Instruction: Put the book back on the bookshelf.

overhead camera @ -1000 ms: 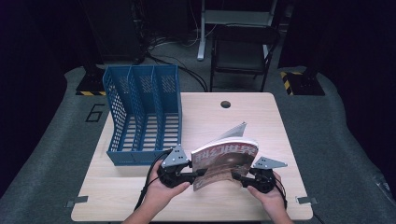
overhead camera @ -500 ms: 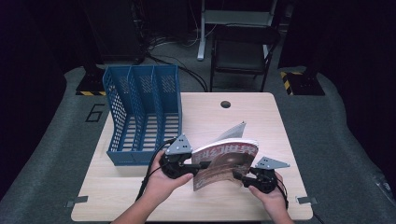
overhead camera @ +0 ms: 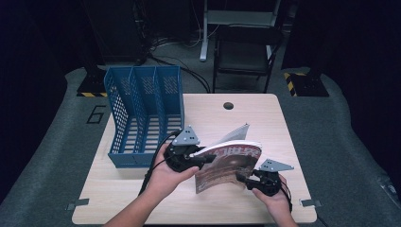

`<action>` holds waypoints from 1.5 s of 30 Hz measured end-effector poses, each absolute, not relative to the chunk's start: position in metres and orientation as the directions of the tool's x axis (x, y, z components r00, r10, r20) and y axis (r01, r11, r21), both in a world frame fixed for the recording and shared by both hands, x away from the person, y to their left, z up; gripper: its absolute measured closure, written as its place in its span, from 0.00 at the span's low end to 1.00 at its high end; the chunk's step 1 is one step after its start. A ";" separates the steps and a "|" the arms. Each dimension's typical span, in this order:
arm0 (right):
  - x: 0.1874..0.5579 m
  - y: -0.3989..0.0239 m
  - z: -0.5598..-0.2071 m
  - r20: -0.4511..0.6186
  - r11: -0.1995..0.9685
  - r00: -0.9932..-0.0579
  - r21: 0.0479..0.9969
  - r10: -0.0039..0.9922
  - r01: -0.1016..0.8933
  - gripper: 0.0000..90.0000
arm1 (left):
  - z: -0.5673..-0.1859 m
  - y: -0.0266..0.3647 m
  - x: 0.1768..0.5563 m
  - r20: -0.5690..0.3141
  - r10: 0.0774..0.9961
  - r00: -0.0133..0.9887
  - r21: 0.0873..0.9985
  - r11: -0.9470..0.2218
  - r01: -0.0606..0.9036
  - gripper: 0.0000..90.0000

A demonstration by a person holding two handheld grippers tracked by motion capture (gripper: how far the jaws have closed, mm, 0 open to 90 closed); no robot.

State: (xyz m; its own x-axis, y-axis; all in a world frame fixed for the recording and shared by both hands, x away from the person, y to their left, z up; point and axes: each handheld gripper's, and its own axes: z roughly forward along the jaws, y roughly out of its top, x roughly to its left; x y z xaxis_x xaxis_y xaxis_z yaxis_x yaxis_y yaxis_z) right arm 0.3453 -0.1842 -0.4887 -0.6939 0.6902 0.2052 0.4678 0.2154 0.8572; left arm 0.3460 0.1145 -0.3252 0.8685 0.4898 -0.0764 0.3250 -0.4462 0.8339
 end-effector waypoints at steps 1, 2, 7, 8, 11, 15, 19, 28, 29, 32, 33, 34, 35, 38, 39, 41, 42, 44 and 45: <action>0.345 -0.184 -0.489 0.205 0.216 -0.694 0.857 0.690 0.468 0.64 | -0.324 0.113 0.346 -0.081 0.490 0.868 0.834 -0.444 0.328 0.76; 0.345 -0.184 -0.489 0.205 0.216 -0.694 0.857 0.690 0.468 0.64 | -0.324 0.112 0.347 -0.070 0.489 0.870 0.831 -0.453 0.322 0.76; 0.345 -0.184 -0.489 0.207 0.213 -0.692 0.857 0.692 0.469 0.64 | -0.322 0.106 0.350 -0.064 0.490 0.869 0.815 -0.477 0.328 0.78; 0.345 -0.184 -0.489 0.207 0.213 -0.692 0.857 0.692 0.469 0.64 | -0.322 0.105 0.350 -0.062 0.487 0.871 0.816 -0.478 0.325 0.79; 0.345 -0.184 -0.489 0.207 0.213 -0.692 0.857 0.692 0.469 0.64 | -0.319 0.101 0.351 -0.057 0.487 0.871 0.812 -0.485 0.324 0.80; 0.345 -0.184 -0.489 0.206 0.214 -0.694 0.858 0.690 0.467 0.64 | -0.318 0.098 0.353 -0.053 0.483 0.874 0.809 -0.493 0.321 0.83; 0.345 -0.184 -0.489 0.206 0.213 -0.693 0.858 0.691 0.468 0.65 | -0.318 0.097 0.353 -0.047 0.488 0.872 0.806 -0.497 0.321 0.87; 0.346 -0.184 -0.489 0.204 0.214 -0.692 0.858 0.692 0.467 0.65 | -0.316 0.095 0.353 -0.023 0.472 0.881 0.794 -0.526 0.303 0.92; 0.346 -0.184 -0.489 0.207 0.213 -0.692 0.857 0.692 0.469 0.65 | -0.316 0.095 0.353 -0.025 0.473 0.881 0.793 -0.527 0.306 0.92; 0.346 -0.184 -0.489 0.208 0.211 -0.690 0.857 0.693 0.470 0.65 | -0.315 0.095 0.354 -0.024 0.470 0.882 0.791 -0.531 0.304 0.92; 0.346 -0.184 -0.489 0.210 0.209 -0.689 0.857 0.693 0.471 0.65 | -0.315 0.095 0.355 -0.023 0.470 0.882 0.790 -0.532 0.304 0.92; 0.346 -0.184 -0.489 0.210 0.209 -0.689 0.857 0.694 0.471 0.65 | -0.315 0.095 0.355 -0.023 0.468 0.883 0.790 -0.533 0.303 0.92; 0.346 -0.184 -0.489 0.208 0.209 -0.689 0.858 0.694 0.469 0.65 | -0.315 0.095 0.355 -0.021 0.469 0.883 0.789 -0.534 0.303 0.92; 0.346 -0.184 -0.489 0.214 0.204 -0.687 0.857 0.695 0.473 0.65 | -0.315 0.095 0.355 -0.015 0.471 0.882 0.788 -0.537 0.300 0.93; 0.346 -0.184 -0.489 0.213 0.206 -0.687 0.856 0.695 0.474 0.64 | -0.315 0.095 0.355 -0.013 0.474 0.881 0.789 -0.536 0.300 0.93; 0.346 -0.184 -0.489 0.207 0.209 -0.689 0.859 0.695 0.468 0.64 | -0.316 0.095 0.354 -0.012 0.478 0.878 0.795 -0.528 0.298 0.93; 0.346 -0.184 -0.489 0.209 0.208 -0.689 0.858 0.694 0.470 0.64 | -0.317 0.095 0.354 -0.007 0.485 0.874 0.798 -0.524 0.297 0.93; 0.346 -0.184 -0.489 0.213 0.204 -0.685 0.857 0.697 0.474 0.64 | -0.317 0.095 0.354 0.001 0.481 0.877 0.800 -0.527 0.288 0.93; 0.346 -0.185 -0.489 0.213 0.206 -0.686 0.856 0.695 0.474 0.64 | -0.317 0.095 0.354 0.003 0.480 0.877 0.798 -0.530 0.288 0.93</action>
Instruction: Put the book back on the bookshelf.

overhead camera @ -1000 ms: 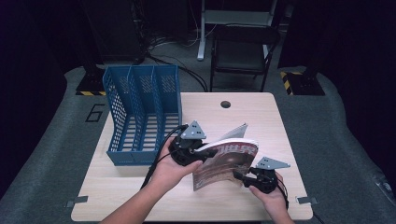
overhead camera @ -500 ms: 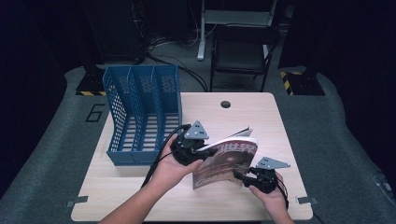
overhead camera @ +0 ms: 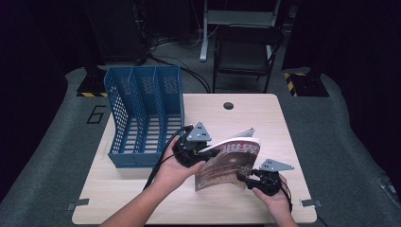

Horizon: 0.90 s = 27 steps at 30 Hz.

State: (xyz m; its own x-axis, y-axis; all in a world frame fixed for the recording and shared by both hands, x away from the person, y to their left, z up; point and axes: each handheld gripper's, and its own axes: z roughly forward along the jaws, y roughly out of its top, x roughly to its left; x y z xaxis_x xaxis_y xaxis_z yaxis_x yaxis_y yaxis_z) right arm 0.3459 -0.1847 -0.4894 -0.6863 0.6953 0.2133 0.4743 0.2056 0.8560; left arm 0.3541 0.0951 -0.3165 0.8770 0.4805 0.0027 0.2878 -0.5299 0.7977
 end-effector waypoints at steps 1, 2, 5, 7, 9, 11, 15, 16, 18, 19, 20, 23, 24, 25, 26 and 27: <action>0.346 -0.185 -0.489 0.213 0.207 -0.687 0.856 0.695 0.474 0.64 | -0.317 0.095 0.354 -0.005 0.482 0.876 0.800 -0.524 0.293 0.93; 0.346 -0.184 -0.490 0.212 0.205 -0.685 0.857 0.697 0.473 0.64 | -0.316 0.095 0.354 -0.002 0.480 0.877 0.797 -0.529 0.292 0.93; 0.347 -0.184 -0.490 0.212 0.203 -0.686 0.859 0.696 0.471 0.64 | -0.315 0.095 0.354 0.004 0.477 0.879 0.792 -0.538 0.289 0.93; 0.346 -0.185 -0.490 0.213 0.204 -0.684 0.856 0.697 0.475 0.64 | -0.315 0.094 0.355 0.003 0.472 0.882 0.792 -0.539 0.286 0.93; 0.346 -0.185 -0.490 0.215 0.204 -0.684 0.856 0.697 0.476 0.64 | -0.315 0.094 0.355 0.000 0.469 0.883 0.794 -0.537 0.285 0.93; 0.346 -0.185 -0.490 0.215 0.203 -0.684 0.856 0.697 0.476 0.64 | -0.315 0.094 0.355 0.001 0.472 0.882 0.794 -0.536 0.286 0.93; 0.346 -0.185 -0.490 0.213 0.207 -0.686 0.855 0.696 0.475 0.64 | -0.315 0.094 0.357 -0.017 0.474 0.880 0.801 -0.521 0.296 0.93; 0.346 -0.186 -0.490 0.212 0.207 -0.688 0.857 0.694 0.473 0.64 | -0.315 0.095 0.357 -0.020 0.474 0.880 0.800 -0.521 0.299 0.93; 0.346 -0.186 -0.489 0.211 0.208 -0.687 0.856 0.696 0.474 0.64 | -0.314 0.096 0.358 -0.024 0.471 0.882 0.802 -0.518 0.299 0.93; 0.346 -0.186 -0.490 0.219 0.204 -0.683 0.853 0.697 0.481 0.64 | -0.313 0.097 0.358 -0.022 0.472 0.881 0.801 -0.519 0.298 0.93; 0.346 -0.186 -0.490 0.216 0.203 -0.685 0.856 0.696 0.476 0.64 | -0.313 0.097 0.358 -0.030 0.478 0.878 0.805 -0.509 0.305 0.93; 0.347 -0.187 -0.490 0.216 0.204 -0.683 0.854 0.697 0.478 0.63 | -0.310 0.100 0.359 -0.019 0.479 0.878 0.802 -0.517 0.300 0.93; 0.347 -0.187 -0.491 0.213 0.204 -0.685 0.856 0.697 0.474 0.62 | -0.310 0.100 0.359 -0.021 0.486 0.874 0.803 -0.513 0.304 0.93; 0.347 -0.187 -0.490 0.219 0.205 -0.682 0.852 0.697 0.483 0.62 | -0.309 0.101 0.359 -0.031 0.484 0.874 0.804 -0.507 0.310 0.93; 0.347 -0.187 -0.490 0.220 0.202 -0.681 0.852 0.698 0.483 0.62 | -0.308 0.103 0.360 -0.031 0.485 0.874 0.805 -0.506 0.310 0.93; 0.346 -0.187 -0.490 0.228 0.197 -0.677 0.849 0.699 0.490 0.62 | -0.308 0.103 0.360 -0.035 0.488 0.872 0.806 -0.502 0.313 0.93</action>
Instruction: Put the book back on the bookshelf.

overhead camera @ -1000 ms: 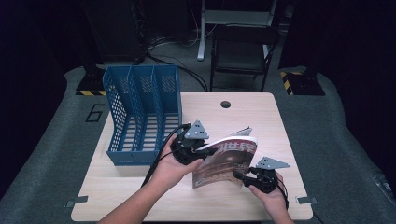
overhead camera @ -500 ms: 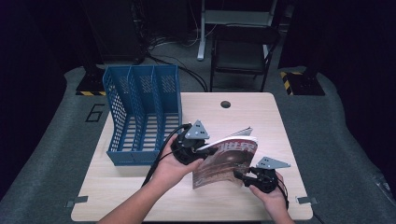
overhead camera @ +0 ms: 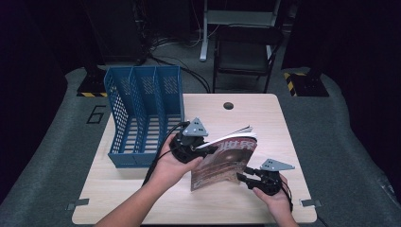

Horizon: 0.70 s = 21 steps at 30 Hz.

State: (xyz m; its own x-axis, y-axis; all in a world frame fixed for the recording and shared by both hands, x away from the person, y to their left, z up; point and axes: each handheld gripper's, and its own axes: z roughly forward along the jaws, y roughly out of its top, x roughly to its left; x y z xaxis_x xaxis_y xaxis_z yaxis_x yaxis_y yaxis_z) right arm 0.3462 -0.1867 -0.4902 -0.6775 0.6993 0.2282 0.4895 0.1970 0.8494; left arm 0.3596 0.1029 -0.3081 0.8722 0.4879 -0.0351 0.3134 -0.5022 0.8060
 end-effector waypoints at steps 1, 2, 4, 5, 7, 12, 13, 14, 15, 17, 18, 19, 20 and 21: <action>0.346 -0.187 -0.490 0.232 0.196 -0.675 0.846 0.700 0.495 0.62 | -0.307 0.104 0.360 -0.033 0.489 0.872 0.806 -0.502 0.312 0.93; 0.347 -0.187 -0.490 0.218 0.203 -0.682 0.853 0.698 0.480 0.61 | -0.306 0.105 0.360 -0.027 0.492 0.870 0.807 -0.502 0.310 0.93; 0.347 -0.187 -0.491 0.218 0.205 -0.682 0.852 0.698 0.482 0.60 | -0.305 0.107 0.361 -0.033 0.493 0.869 0.810 -0.496 0.312 0.93; 0.346 -0.186 -0.491 0.225 0.201 -0.679 0.849 0.699 0.488 0.60 | -0.304 0.108 0.361 -0.034 0.496 0.867 0.812 -0.492 0.314 0.93; 0.347 -0.186 -0.491 0.222 0.203 -0.682 0.851 0.697 0.484 0.59 | -0.302 0.110 0.362 -0.035 0.503 0.864 0.811 -0.491 0.318 0.93; 0.347 -0.186 -0.491 0.229 0.196 -0.677 0.849 0.699 0.490 0.59 | -0.298 0.114 0.363 -0.041 0.503 0.864 0.815 -0.484 0.320 0.93; 0.347 -0.186 -0.491 0.228 0.196 -0.676 0.849 0.701 0.490 0.58 | -0.297 0.115 0.364 -0.045 0.502 0.864 0.815 -0.482 0.322 0.93; 0.347 -0.186 -0.491 0.228 0.197 -0.676 0.849 0.701 0.490 0.58 | -0.297 0.116 0.364 -0.042 0.504 0.863 0.816 -0.481 0.321 0.93; 0.347 -0.186 -0.491 0.231 0.197 -0.678 0.848 0.698 0.492 0.58 | -0.296 0.117 0.364 -0.042 0.503 0.863 0.815 -0.482 0.321 0.93; 0.347 -0.186 -0.491 0.229 0.203 -0.680 0.847 0.696 0.492 0.58 | -0.294 0.118 0.365 -0.041 0.503 0.863 0.816 -0.481 0.319 0.93; 0.347 -0.186 -0.491 0.226 0.202 -0.678 0.847 0.700 0.492 0.58 | -0.293 0.119 0.365 -0.044 0.508 0.860 0.817 -0.478 0.323 0.93; 0.347 -0.186 -0.492 0.226 0.200 -0.677 0.848 0.701 0.491 0.58 | -0.292 0.119 0.365 -0.041 0.509 0.860 0.817 -0.479 0.322 0.93; 0.347 -0.186 -0.492 0.226 0.201 -0.677 0.847 0.700 0.491 0.58 | -0.291 0.120 0.365 -0.039 0.510 0.859 0.817 -0.478 0.321 0.93; 0.347 -0.186 -0.492 0.220 0.206 -0.679 0.849 0.701 0.487 0.58 | -0.290 0.120 0.365 -0.040 0.514 0.857 0.816 -0.479 0.325 0.93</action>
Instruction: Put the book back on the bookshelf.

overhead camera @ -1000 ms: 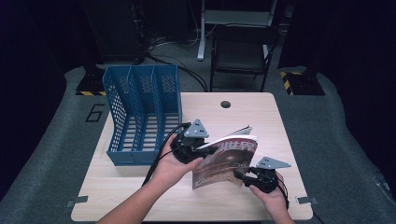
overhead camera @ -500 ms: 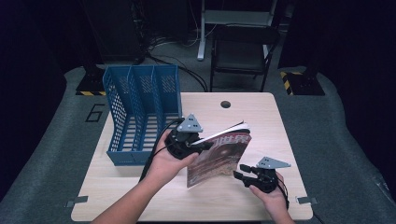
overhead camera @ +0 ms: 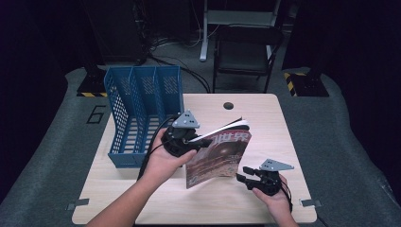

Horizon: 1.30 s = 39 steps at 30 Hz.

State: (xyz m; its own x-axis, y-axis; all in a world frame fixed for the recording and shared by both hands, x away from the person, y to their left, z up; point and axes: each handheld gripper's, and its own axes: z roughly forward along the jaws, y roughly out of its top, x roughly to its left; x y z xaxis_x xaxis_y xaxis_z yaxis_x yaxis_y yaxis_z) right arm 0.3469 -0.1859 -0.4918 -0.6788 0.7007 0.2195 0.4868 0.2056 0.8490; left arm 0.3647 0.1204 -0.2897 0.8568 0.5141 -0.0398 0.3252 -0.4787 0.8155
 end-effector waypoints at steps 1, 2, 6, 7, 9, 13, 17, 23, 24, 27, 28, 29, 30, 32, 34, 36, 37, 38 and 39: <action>0.347 -0.186 -0.492 0.223 0.204 -0.678 0.848 0.701 0.489 0.58 | -0.288 0.121 0.365 -0.041 0.513 0.858 0.816 -0.478 0.325 0.93; 0.347 -0.186 -0.492 0.224 0.203 -0.677 0.847 0.701 0.491 0.58 | -0.287 0.122 0.366 -0.034 0.514 0.857 0.816 -0.481 0.320 0.93; 0.347 -0.186 -0.492 0.225 0.205 -0.675 0.844 0.702 0.495 0.58 | -0.280 0.126 0.368 -0.036 0.529 0.848 0.819 -0.471 0.328 0.93; 0.347 -0.186 -0.492 0.225 0.204 -0.675 0.846 0.703 0.493 0.58 | -0.277 0.128 0.369 -0.032 0.529 0.848 0.819 -0.472 0.326 0.93; 0.347 -0.185 -0.492 0.224 0.206 -0.677 0.845 0.701 0.493 0.58 | -0.274 0.130 0.370 -0.035 0.537 0.843 0.820 -0.467 0.331 0.93; 0.347 -0.185 -0.493 0.226 0.205 -0.675 0.844 0.702 0.496 0.58 | -0.266 0.136 0.373 -0.031 0.552 0.833 0.825 -0.457 0.334 0.93; 0.347 -0.185 -0.493 0.224 0.206 -0.675 0.844 0.703 0.495 0.58 | -0.259 0.142 0.374 -0.032 0.570 0.821 0.833 -0.439 0.337 0.93; 0.347 -0.185 -0.494 0.225 0.211 -0.678 0.842 0.700 0.497 0.58 | -0.252 0.149 0.377 -0.039 0.591 0.806 0.840 -0.417 0.347 0.93; 0.347 -0.185 -0.494 0.224 0.209 -0.677 0.843 0.701 0.495 0.58 | -0.251 0.150 0.377 -0.042 0.591 0.805 0.840 -0.415 0.348 0.93; 0.346 -0.184 -0.494 0.233 0.203 -0.671 0.839 0.704 0.504 0.58 | -0.247 0.154 0.379 -0.042 0.601 0.798 0.844 -0.406 0.350 0.93; 0.347 -0.185 -0.494 0.228 0.206 -0.674 0.841 0.702 0.499 0.58 | -0.246 0.155 0.379 -0.043 0.602 0.797 0.845 -0.404 0.351 0.93; 0.346 -0.184 -0.494 0.237 0.201 -0.669 0.837 0.704 0.509 0.58 | -0.245 0.157 0.379 -0.042 0.604 0.796 0.845 -0.404 0.351 0.93; 0.346 -0.184 -0.494 0.232 0.205 -0.670 0.838 0.705 0.506 0.58 | -0.244 0.158 0.380 -0.042 0.609 0.792 0.847 -0.399 0.351 0.93; 0.346 -0.184 -0.494 0.232 0.205 -0.670 0.837 0.705 0.507 0.58 | -0.243 0.160 0.380 -0.045 0.610 0.791 0.847 -0.396 0.354 0.93; 0.347 -0.184 -0.494 0.228 0.207 -0.672 0.840 0.704 0.502 0.58 | -0.242 0.162 0.381 -0.049 0.617 0.786 0.849 -0.389 0.358 0.93; 0.347 -0.184 -0.494 0.228 0.207 -0.672 0.840 0.705 0.502 0.58 | -0.241 0.165 0.382 -0.045 0.621 0.783 0.849 -0.390 0.358 0.93; 0.347 -0.185 -0.494 0.229 0.207 -0.672 0.839 0.705 0.503 0.58 | -0.241 0.167 0.382 -0.046 0.624 0.780 0.850 -0.386 0.359 0.93; 0.346 -0.184 -0.494 0.232 0.205 -0.670 0.837 0.706 0.506 0.58 | -0.240 0.169 0.382 -0.043 0.626 0.779 0.849 -0.387 0.358 0.93; 0.346 -0.185 -0.494 0.232 0.205 -0.670 0.838 0.705 0.506 0.58 | -0.239 0.170 0.381 -0.044 0.628 0.777 0.850 -0.385 0.359 0.93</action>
State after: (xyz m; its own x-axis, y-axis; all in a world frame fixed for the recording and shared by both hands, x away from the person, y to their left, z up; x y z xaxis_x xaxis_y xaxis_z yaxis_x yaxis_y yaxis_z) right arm 0.3463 -0.1845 -0.4940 -0.6697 0.7054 0.2323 0.5064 0.2050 0.8376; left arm 0.3814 0.1699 -0.2391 0.7769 0.6281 -0.0438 0.3590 -0.3848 0.8503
